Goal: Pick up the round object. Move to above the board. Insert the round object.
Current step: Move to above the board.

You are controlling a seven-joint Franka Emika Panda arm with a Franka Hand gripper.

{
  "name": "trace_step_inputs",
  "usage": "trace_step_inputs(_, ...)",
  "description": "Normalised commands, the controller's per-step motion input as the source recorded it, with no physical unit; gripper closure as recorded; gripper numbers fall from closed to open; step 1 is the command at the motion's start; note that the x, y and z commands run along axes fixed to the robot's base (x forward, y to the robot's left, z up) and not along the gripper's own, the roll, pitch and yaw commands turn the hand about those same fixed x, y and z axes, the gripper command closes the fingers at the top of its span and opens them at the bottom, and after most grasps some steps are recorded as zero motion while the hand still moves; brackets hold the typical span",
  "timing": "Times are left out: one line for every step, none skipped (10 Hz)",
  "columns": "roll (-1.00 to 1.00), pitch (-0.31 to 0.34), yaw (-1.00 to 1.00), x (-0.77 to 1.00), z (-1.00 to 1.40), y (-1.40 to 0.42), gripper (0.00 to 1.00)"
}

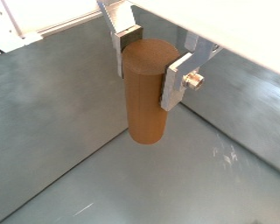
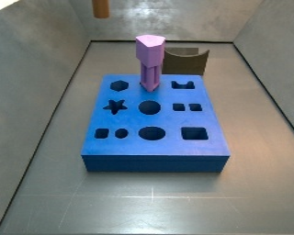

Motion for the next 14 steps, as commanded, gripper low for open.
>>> trace_step_inputs(-0.09,0.105,-0.34,0.40,0.34,-1.00,1.00)
trace_step_inputs(-0.12,0.109,-0.20,0.40,0.34,-1.00,1.00)
trace_step_inputs(-0.07,0.149,-0.09,0.41,0.34,-1.00,1.00)
trace_step_inputs(-0.03,0.187,-0.04,0.42,0.34,-1.00,1.00)
trace_step_inputs(-0.01,0.199,0.00,0.43,0.34,-1.00,1.00)
trace_step_inputs(-0.02,0.206,0.00,0.44,0.34,-1.00,1.00)
trace_step_inputs(-0.01,0.202,0.01,0.44,0.34,-1.00,1.00)
trace_step_inputs(0.00,0.198,0.01,0.45,0.34,-1.00,1.00)
trace_step_inputs(-0.01,0.189,0.01,0.47,0.34,-1.00,1.00)
trace_step_inputs(0.02,0.191,0.01,0.47,0.34,-1.00,1.00)
trace_step_inputs(0.02,0.204,0.01,0.50,0.35,-1.00,1.00)
trace_step_inputs(0.04,0.212,0.01,0.41,0.26,-0.76,1.00)
trace_step_inputs(0.07,0.209,0.01,0.30,0.17,-0.49,1.00)
trace_step_inputs(0.09,0.174,0.01,0.20,0.10,-0.29,1.00)
